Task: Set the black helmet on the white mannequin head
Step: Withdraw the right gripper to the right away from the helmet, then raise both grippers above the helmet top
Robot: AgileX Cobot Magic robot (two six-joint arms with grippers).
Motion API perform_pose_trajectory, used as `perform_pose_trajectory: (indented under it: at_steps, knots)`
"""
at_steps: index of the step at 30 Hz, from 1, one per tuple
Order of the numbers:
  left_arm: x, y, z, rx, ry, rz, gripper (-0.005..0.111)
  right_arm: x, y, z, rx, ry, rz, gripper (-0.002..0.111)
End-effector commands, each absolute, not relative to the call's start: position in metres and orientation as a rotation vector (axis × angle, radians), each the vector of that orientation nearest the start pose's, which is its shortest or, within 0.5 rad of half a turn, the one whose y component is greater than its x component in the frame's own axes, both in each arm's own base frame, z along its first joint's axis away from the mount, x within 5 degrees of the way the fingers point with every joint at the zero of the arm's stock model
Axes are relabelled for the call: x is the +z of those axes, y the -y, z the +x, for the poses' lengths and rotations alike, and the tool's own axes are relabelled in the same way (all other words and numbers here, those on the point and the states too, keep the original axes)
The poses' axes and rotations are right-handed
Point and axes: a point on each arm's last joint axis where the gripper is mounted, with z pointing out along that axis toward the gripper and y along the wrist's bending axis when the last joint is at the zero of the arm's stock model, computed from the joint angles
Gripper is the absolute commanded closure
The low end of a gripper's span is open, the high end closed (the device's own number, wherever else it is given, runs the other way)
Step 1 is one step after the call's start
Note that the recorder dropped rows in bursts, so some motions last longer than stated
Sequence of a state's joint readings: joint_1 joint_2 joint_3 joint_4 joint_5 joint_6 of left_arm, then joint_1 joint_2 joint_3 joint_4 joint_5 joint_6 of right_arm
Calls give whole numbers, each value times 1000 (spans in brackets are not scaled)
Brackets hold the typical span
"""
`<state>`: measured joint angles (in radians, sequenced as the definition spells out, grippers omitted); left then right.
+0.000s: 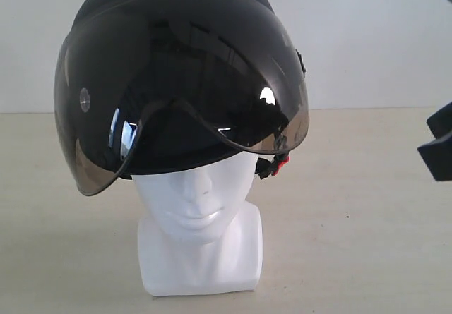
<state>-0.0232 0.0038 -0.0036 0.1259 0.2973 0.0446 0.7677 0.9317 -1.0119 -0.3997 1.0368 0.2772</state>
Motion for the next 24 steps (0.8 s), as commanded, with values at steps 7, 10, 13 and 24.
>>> perform_pose_trajectory:
  at_steps: [7, 10, 13, 24]
  knots:
    - [239, 10, 49, 218, -1160, 293, 102, 380, -88, 131, 144, -2083, -575, 108]
    - [264, 18, 33, 166, -818, 310, 102, 387, -79, 124, 160, -2040, -521, 108]
    - [280, 24, 12, 85, -529, 308, 102, 393, -71, 120, 164, -2006, -458, 108]
    - [328, -1, 32, -486, -1229, -351, 102, 439, -84, 149, 74, -1976, -329, 108]
